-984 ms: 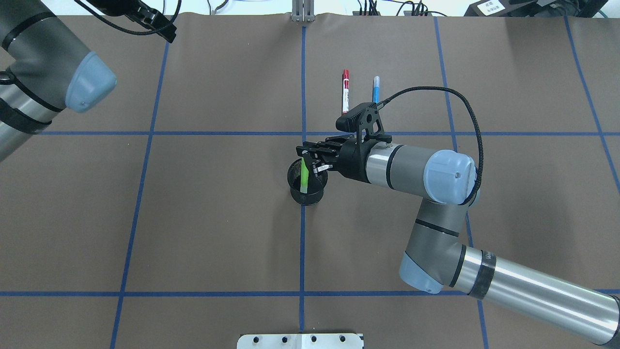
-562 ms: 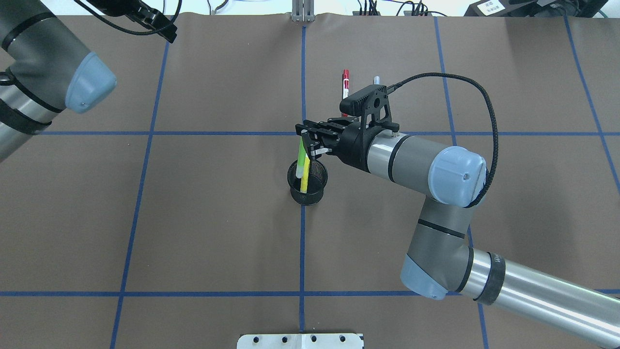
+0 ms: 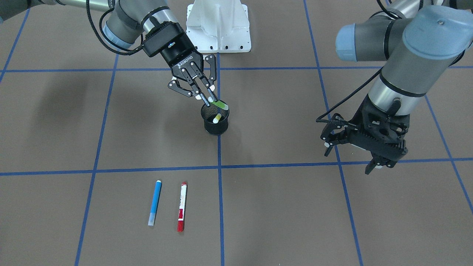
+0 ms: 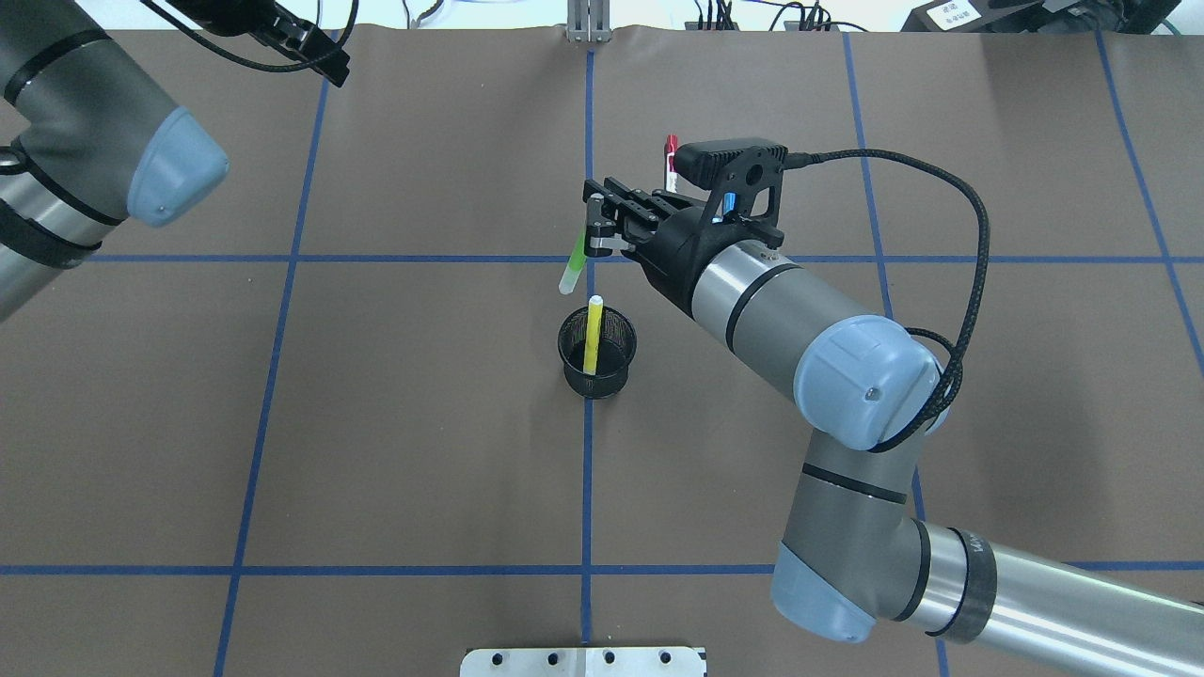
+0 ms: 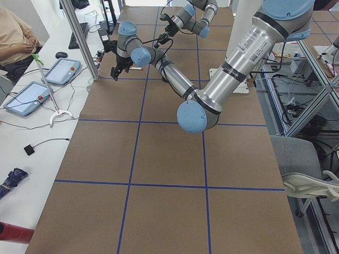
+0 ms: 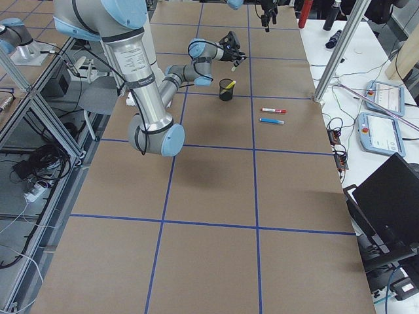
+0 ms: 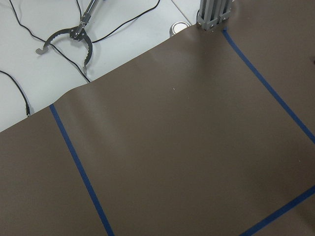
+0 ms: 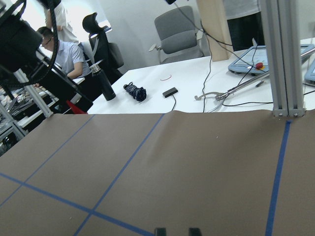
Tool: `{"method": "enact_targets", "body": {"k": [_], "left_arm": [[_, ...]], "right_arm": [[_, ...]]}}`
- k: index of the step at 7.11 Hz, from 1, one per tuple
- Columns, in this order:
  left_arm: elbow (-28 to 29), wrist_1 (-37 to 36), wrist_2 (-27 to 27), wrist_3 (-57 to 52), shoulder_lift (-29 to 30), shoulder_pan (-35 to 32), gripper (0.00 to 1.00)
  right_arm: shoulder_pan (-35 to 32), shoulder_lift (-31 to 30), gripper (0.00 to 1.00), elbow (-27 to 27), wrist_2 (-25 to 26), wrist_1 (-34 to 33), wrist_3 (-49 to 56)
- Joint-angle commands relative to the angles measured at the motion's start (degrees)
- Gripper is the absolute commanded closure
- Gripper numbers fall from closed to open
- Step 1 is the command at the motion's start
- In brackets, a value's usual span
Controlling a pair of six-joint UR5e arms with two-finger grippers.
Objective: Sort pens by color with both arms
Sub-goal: 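Lift the green highlighter out of the cup with the right gripper, then carry the green highlighter beside the white marker, lower and release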
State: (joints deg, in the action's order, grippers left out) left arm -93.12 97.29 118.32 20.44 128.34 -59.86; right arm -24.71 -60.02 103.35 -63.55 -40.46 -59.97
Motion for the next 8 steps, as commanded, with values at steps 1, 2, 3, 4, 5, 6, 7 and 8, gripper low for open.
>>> {"method": "enact_targets", "body": {"k": [1,2,3,4,5,6,7,8], "left_arm": [[-0.7,0.0,0.1,0.6,-0.2,0.7,0.0],[-1.4,0.0,0.1,1.4,-0.5,0.9,0.0],[-1.9,0.0,0.1,1.4,-1.2,1.1,0.0],[-2.2,-0.1,0.1,1.4,-1.4,1.1,0.0],[-2.5,0.0,0.1,1.4,-1.8,1.1,0.0],[-2.5,0.0,0.1,1.4,-2.0,1.1,0.0],[-2.5,0.0,0.1,1.4,-2.1,1.2,0.0],[-2.4,0.0,0.1,1.4,-2.2,1.5,0.0]], "right_arm": [[1.1,0.3,1.0,-1.0,12.6,-0.4,-6.9],[1.1,0.3,1.0,-2.8,16.9,-0.4,-9.4],[1.1,2.3,1.0,-5.4,21.4,-1.7,-10.6],[0.7,7.3,1.0,-10.7,24.7,-5.0,-12.2],[-0.3,10.7,1.0,-15.7,26.4,-8.6,-15.1],[-1.6,13.5,1.0,-20.4,27.9,-12.7,-16.8],[-2.9,15.2,1.0,-25.2,28.7,-13.8,-17.9],[-4.3,18.2,1.0,-31.3,29.2,-14.0,-18.3]]}}
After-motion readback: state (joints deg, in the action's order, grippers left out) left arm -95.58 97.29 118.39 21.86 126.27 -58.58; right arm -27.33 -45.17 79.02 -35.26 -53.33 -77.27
